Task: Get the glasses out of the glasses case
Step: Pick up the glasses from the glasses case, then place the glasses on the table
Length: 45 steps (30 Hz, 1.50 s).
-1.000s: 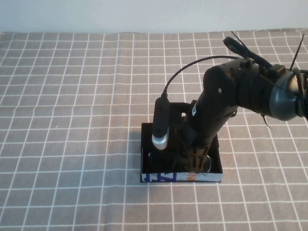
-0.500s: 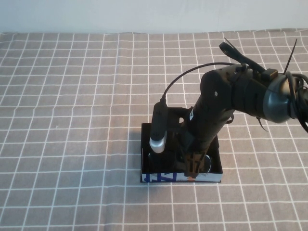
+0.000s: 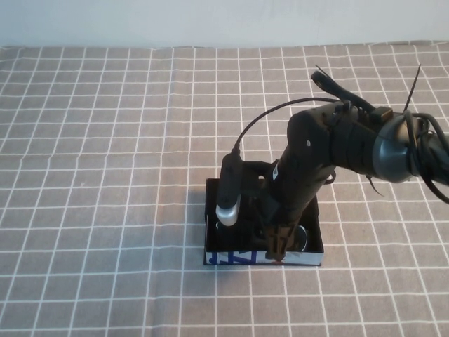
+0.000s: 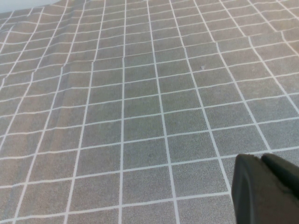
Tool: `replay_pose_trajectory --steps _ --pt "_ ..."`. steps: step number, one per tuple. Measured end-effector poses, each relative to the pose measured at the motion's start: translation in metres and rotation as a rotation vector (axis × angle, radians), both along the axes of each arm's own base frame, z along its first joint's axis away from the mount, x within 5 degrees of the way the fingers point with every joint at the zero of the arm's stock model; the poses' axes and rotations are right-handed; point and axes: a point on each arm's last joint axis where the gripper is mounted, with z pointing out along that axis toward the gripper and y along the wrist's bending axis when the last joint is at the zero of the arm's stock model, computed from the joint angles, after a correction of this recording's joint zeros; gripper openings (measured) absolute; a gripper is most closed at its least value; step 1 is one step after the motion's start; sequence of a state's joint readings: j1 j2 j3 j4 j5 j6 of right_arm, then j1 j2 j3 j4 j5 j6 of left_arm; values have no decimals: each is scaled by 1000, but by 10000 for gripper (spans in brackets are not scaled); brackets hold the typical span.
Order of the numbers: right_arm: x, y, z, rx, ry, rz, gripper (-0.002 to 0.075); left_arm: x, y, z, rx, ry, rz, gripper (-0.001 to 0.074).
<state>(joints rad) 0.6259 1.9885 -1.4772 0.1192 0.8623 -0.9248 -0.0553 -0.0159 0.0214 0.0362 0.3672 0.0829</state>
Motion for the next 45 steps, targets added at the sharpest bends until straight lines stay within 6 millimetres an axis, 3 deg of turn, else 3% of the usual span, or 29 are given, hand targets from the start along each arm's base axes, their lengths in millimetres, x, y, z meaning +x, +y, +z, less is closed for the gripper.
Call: replay_pose_trajectory --steps 5,11,14,18,24,30,35,40,45 --pt "2 1 -6 -2 1 -2 288 0 0 0 0 0 0 -5" --pt "1 2 -4 1 4 -1 63 0 0 0 0 0 0 -5" --pt "0 2 3 -8 2 11 59 0 0 0 0 0 0 -5" --pt "-2 0 33 2 -14 -11 59 0 0 0 0 0 0 -5" --pt "-15 -10 89 61 42 -270 59 0 0 0 0 0 0 -5" --pt "-16 -46 100 80 227 -679 59 0 0 0 0 0 0 -5" --pt "-20 -97 98 109 297 -1006 59 0 0 0 0 0 0 -5" --pt "-37 -136 85 179 255 -1243 59 0 0 0 0 0 0 -5" --pt "-52 -151 52 238 217 -1342 59 0 0 0 0 0 0 -4"
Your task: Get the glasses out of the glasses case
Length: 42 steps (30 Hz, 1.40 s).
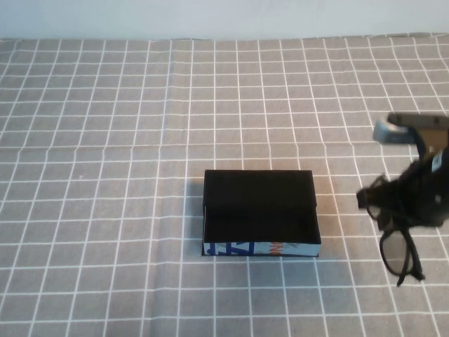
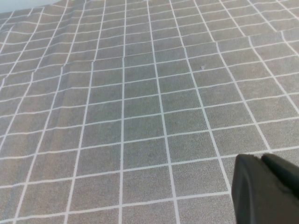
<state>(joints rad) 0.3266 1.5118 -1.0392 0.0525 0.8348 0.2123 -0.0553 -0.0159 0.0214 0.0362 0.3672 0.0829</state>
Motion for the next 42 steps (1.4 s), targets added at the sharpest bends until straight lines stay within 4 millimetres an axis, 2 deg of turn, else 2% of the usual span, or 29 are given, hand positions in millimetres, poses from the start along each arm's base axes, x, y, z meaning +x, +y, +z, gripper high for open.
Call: replay_pose_trajectory --steps 4,7,9,13,15,18,20,22,27,29,32,36,42 --pt "-4 -3 -31 -3 -1 -28 59 0 0 0 0 0 0 -5" --pt "1 -2 -45 -2 -18 -38 69 0 0 0 0 0 0 -5" --pt "5 -1 -51 -2 -24 -41 109 0 0 0 0 0 0 -5" --pt "10 0 -58 -1 -38 -46 247 0 0 0 0 0 0 -5" --pt "12 1 -58 2 -50 -47 283 0 0 0 0 0 0 -5" --pt "12 0 -53 11 -78 -49 293 0 0 0 0 0 0 -5" --pt "8 -1 -41 25 -117 -50 279 0 0 0 0 0 0 -5" --pt "2 -3 -18 47 -188 -48 256 0 0 0 0 0 0 -5" --pt "-29 -17 41 63 -402 -17 168 0 0 0 0 0 0 -5" --pt "-48 -24 62 71 -487 -10 127 0 0 0 0 0 0 -5" --pt "-81 -36 80 91 -577 -10 69 0 0 0 0 0 0 -5" --pt "-126 -51 83 120 -675 -14 4 0 0 0 0 0 0 -5" --pt "-175 -68 66 160 -875 0 -15 0 0 0 0 0 0 -5"
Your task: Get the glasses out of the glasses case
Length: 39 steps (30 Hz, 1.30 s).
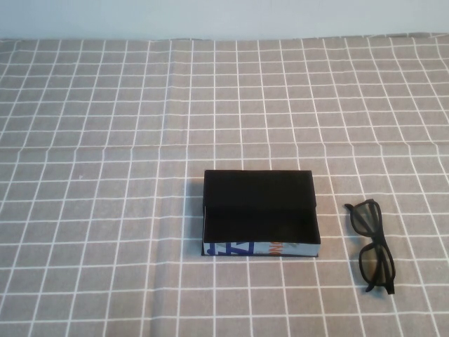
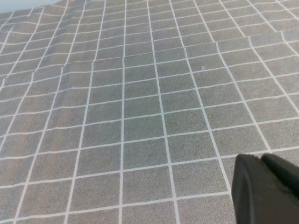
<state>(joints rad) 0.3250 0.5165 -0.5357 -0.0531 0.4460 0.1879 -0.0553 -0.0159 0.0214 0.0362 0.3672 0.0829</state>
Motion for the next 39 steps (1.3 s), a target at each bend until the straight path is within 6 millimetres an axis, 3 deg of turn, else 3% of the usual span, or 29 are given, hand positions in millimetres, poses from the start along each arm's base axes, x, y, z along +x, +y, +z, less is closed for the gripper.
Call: replay_pose_trajectory --steps 6,12,24,39 --pt "-24 -8 -32 15 -91 2 -16 0 0 0 0 0 0 -5" --pt "-30 -13 -69 26 -138 -28 -16 0 0 0 0 0 0 -5" --pt "-44 -30 -123 9 -200 -272 -16 0 0 0 0 0 0 -5" --pt "-46 -30 -137 -34 -111 -266 -18 0 0 0 0 0 0 -5"
